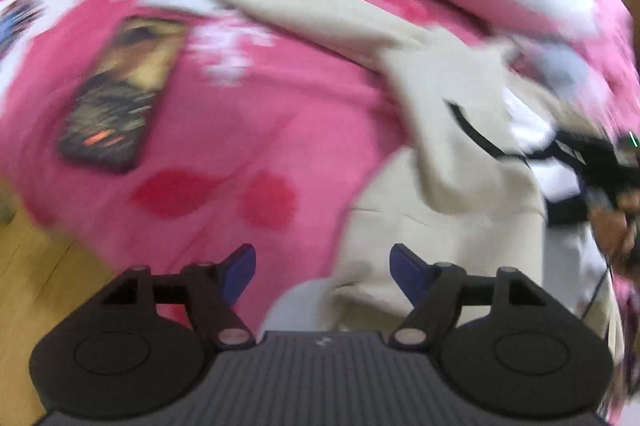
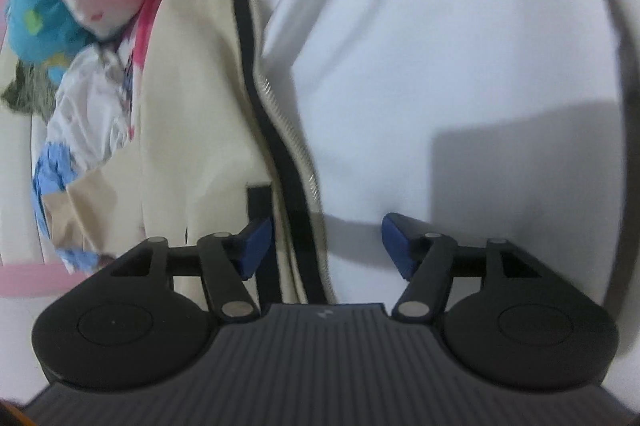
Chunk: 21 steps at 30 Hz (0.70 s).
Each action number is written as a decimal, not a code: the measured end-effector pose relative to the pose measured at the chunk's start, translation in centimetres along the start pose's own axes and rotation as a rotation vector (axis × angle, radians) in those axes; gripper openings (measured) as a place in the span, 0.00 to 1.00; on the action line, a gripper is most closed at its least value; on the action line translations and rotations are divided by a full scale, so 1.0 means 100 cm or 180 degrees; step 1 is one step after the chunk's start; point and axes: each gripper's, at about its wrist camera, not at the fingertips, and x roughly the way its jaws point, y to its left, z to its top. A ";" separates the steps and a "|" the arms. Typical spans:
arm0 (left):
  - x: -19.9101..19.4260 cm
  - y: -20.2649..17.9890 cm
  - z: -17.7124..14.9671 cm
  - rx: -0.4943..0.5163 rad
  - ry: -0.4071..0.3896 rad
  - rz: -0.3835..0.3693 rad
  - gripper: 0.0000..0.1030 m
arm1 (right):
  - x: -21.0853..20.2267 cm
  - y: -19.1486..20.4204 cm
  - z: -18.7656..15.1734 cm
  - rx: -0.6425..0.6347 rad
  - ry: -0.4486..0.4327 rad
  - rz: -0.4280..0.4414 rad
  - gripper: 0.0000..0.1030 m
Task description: Fold clothes
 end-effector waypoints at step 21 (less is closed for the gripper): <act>-0.010 -0.050 -0.004 0.0914 0.0166 0.0108 0.05 | -0.034 0.022 -0.027 -0.0555 -0.0316 -0.0216 0.04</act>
